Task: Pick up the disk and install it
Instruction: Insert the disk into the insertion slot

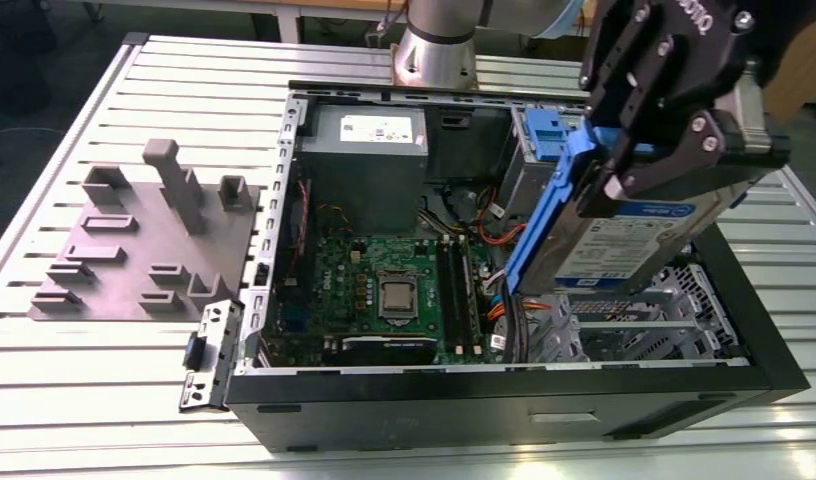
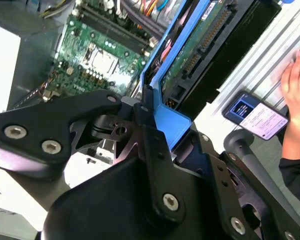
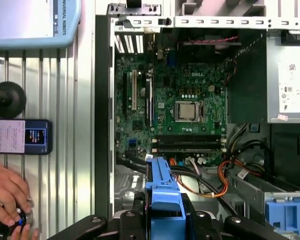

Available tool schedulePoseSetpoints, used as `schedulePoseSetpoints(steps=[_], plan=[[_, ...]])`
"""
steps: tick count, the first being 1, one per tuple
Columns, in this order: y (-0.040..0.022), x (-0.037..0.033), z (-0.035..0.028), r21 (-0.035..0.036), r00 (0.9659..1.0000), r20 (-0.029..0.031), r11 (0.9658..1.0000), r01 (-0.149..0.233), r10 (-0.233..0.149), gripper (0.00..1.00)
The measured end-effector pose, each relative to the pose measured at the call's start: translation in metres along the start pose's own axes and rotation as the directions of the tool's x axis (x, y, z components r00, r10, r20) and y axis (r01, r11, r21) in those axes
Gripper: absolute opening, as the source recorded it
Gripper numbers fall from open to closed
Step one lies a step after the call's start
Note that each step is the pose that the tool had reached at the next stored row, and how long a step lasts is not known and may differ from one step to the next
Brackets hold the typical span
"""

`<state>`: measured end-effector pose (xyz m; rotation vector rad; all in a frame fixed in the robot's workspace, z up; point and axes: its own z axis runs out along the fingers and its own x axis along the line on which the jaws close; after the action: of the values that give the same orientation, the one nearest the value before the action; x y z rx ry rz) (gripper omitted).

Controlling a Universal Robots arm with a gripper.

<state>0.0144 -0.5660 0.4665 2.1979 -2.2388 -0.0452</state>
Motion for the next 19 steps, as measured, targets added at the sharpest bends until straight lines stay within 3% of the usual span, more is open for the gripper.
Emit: schedulePoseSetpoints(steps=[6,12,19], plan=[[-0.0169,-0.0002,0.0034,-0.0004,1.0,0.0,1.0,0.0,0.0,0.37],[-0.0296,-0.0004,0.0082,-0.0004,1.0,-0.0014,1.0,0.0,0.0,0.37],[-0.0379,-0.0004,0.0138,-0.0004,1.0,-0.005,1.0,0.0,0.0,0.37]])
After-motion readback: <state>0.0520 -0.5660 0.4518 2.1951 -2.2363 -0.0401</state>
